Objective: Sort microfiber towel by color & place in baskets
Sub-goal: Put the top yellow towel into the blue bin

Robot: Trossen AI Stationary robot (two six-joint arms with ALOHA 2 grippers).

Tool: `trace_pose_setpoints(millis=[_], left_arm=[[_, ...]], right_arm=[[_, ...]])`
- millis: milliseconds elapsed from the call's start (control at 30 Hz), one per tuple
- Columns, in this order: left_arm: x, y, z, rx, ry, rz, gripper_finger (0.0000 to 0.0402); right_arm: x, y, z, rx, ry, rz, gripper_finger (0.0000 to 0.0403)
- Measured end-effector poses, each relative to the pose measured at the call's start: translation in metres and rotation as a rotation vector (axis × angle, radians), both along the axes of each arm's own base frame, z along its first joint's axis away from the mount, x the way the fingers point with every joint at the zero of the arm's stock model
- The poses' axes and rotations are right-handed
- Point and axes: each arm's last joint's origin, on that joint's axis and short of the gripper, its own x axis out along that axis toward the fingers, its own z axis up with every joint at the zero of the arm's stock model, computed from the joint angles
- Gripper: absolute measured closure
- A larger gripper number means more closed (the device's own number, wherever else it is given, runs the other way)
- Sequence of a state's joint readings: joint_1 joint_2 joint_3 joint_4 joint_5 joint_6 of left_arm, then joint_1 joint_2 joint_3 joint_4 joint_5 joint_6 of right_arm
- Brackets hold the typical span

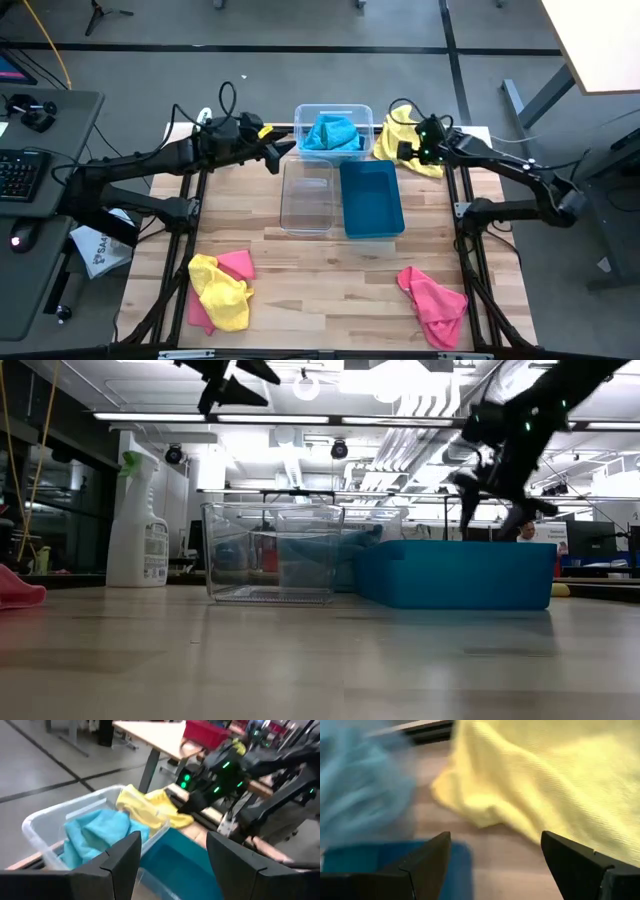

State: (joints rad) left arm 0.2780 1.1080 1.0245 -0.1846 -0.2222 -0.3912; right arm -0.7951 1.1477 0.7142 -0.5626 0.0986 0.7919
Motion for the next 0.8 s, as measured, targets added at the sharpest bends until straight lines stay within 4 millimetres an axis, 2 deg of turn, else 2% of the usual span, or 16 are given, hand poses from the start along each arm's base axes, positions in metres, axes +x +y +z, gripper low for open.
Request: trace_pose_setpoints(millis=[200, 433, 633, 800], left_arm=[[0.001, 0.003, 0.01, 0.03, -0.1, 0.011, 0.0188], [0.002, 0.0, 0.013, 0.01, -0.146, 0.006, 0.0188], [0.005, -0.006, 0.014, -0.015, -0.169, -0.017, 0.0188], [0.006, -0.01, 0.02, 0.022, -0.219, -0.038, 0.0188]], right_arm=[[-0.007, -0.037, -0.021, 0.024, 0.044, -0.151, 0.0098], [0.006, -0.074, -0.044, 0.064, 0.197, -0.102, 0.0098], [0.014, -0.083, -0.068, 0.13, 0.28, -0.019, 0.0098], [0.022, -0.08, -0.075, 0.116, 0.357, 0.02, 0.0108]])
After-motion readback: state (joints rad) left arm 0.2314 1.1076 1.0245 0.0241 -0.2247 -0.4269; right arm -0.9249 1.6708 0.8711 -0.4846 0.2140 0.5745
